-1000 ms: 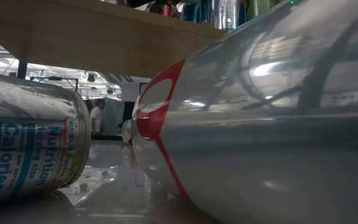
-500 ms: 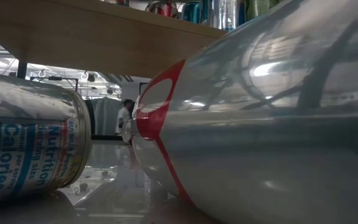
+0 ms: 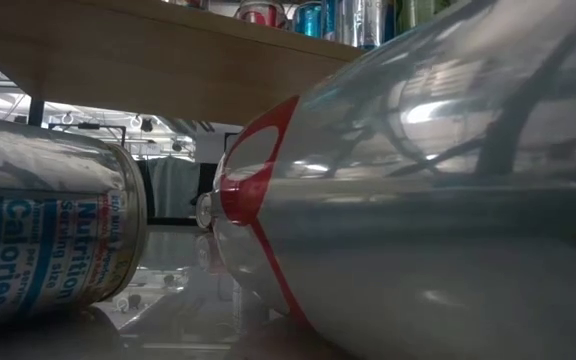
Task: Place canned beverage on shelf
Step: Put the blue soda can on the shelf
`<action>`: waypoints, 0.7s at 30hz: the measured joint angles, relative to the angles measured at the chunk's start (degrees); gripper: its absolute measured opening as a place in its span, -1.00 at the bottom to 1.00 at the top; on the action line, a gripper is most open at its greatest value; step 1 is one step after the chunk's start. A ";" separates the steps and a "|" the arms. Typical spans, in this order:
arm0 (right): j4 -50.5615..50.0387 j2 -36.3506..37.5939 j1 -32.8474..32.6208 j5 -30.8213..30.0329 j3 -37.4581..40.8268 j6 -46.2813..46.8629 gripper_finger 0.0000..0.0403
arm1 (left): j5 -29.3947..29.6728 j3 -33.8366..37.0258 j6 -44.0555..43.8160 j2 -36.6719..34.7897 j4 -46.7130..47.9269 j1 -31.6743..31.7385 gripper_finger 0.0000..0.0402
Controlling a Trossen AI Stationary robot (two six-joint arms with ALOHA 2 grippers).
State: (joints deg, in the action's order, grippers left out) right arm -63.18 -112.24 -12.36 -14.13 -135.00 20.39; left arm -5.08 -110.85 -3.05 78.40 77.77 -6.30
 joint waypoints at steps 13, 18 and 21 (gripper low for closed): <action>-6.56 4.37 0.00 -3.84 0.00 -0.21 0.41 | 13.83 0.00 -4.02 7.61 -1.31 -10.51 0.63; -7.96 4.48 0.00 -3.63 0.00 -1.45 0.41 | 14.56 0.00 -6.12 10.43 -0.31 -11.07 0.63; -8.70 4.48 0.00 -3.57 0.00 -1.60 0.41 | 14.90 0.00 -7.29 11.69 0.02 -11.07 0.63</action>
State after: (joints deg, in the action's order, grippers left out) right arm -71.87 -107.77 -12.36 -17.70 -135.00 18.78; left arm 9.82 -110.85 -10.34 90.09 77.79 -17.37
